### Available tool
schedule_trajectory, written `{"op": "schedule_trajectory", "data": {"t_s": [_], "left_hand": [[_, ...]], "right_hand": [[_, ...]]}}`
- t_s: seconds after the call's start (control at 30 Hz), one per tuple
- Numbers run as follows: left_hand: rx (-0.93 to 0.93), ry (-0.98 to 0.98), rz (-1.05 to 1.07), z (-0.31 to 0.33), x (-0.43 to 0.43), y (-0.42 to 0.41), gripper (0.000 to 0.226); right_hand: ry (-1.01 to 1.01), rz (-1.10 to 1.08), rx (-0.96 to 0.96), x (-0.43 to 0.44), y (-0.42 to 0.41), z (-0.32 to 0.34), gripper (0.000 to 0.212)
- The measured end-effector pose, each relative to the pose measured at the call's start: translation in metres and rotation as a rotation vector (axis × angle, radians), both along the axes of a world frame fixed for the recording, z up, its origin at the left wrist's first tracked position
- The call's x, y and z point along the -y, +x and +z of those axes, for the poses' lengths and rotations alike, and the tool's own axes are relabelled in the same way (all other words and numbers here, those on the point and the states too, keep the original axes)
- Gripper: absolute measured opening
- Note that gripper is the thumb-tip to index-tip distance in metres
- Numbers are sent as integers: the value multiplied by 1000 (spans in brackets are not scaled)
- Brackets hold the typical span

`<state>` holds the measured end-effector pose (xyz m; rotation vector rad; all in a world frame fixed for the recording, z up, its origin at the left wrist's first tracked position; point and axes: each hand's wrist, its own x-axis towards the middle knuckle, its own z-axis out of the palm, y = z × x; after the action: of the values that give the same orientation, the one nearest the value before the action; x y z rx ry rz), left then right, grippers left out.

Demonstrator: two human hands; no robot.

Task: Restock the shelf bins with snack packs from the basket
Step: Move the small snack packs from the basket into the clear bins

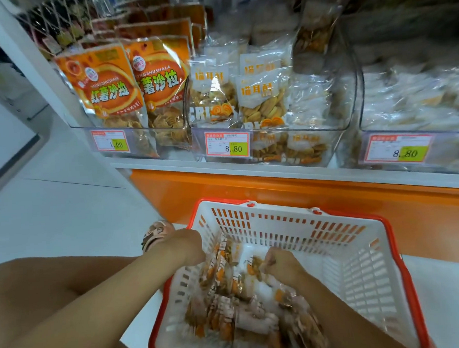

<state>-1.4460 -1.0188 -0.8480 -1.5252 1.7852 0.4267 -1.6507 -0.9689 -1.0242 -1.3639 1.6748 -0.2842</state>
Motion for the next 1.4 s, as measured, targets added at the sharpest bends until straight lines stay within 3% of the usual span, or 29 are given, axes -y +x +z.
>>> {"op": "schedule_trajectory", "data": {"t_s": [0.07, 0.13, 0.23, 0.3, 0.43, 0.5, 0.53, 0.63, 0.73, 0.93, 1.03, 1.17, 1.4], "left_hand": [[-68, -94, -60, 13, -2, -7, 28], [-318, -141, -75, 23, -1, -14, 51], [-574, 56, -83, 41, -3, -29, 85], [-613, 139, -94, 53, -7, -38, 82], [-863, 139, -117, 87, -14, -53, 17], [-1021, 117, -71, 107, -14, -59, 4], [-1094, 79, -44, 115, -11, -60, 3], [-1288, -45, 59, 133, 2, -62, 31], [-1387, -139, 93, 149, 14, -66, 36], [-1329, -284, -8, 169, 46, -79, 24], [-1312, -380, 72, 166, 66, -79, 22], [-1302, -414, 157, 162, 77, -83, 23], [-1258, -529, 105, 155, 76, -93, 28]], "right_hand": [[-1, 78, 129, 5, -10, 32, 21], [20, 200, 150, 14, -19, 68, 11], [9, 363, 68, 20, -33, 141, 15], [-76, 413, 69, 16, -39, 195, 11], [-280, 244, 247, 2, -49, 262, 12], [-352, 45, 355, -3, -52, 279, 20], [-387, -65, 422, -5, -53, 285, 27], [-465, -222, 540, -8, -53, 302, 41], [-500, -187, 452, -6, -49, 316, 17], [-609, -368, 456, 21, -66, 335, 4], [-700, -513, 350, 49, -87, 341, 10], [-744, -639, 56, 99, -117, 356, 20], [-622, -425, -453, 185, -102, 396, 40]]}}
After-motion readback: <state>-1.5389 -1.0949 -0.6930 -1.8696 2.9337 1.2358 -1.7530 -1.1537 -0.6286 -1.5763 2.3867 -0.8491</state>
